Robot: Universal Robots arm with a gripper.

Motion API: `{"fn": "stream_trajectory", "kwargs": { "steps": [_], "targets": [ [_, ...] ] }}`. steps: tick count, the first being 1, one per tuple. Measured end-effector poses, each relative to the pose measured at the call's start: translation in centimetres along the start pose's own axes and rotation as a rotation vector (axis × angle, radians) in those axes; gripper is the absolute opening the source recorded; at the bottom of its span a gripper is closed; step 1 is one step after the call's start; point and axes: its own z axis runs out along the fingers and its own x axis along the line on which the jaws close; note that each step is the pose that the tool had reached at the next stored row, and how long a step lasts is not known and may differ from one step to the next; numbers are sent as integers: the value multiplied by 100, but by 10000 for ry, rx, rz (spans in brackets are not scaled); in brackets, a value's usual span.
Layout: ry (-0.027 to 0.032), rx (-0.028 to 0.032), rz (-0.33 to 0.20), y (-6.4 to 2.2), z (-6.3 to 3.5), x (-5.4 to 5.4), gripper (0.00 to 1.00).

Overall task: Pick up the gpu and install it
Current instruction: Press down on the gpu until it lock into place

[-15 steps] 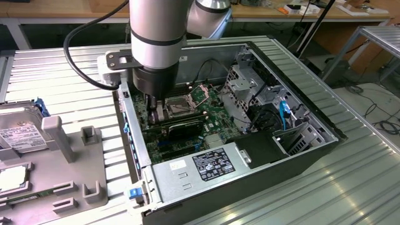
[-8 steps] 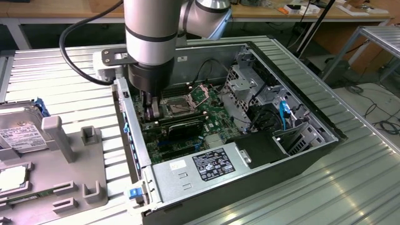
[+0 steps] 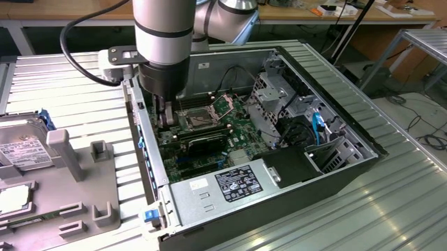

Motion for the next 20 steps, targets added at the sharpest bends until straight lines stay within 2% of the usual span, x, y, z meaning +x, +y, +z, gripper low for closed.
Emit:
{"fn": "stream_trajectory", "kwargs": {
  "steps": [6,11,20],
  "targets": [
    [-4,7,174,66,-18,3,11],
    [7,12,271,69,-61,2,11],
    [-1,12,318,71,-62,66,11]
  ]
}}
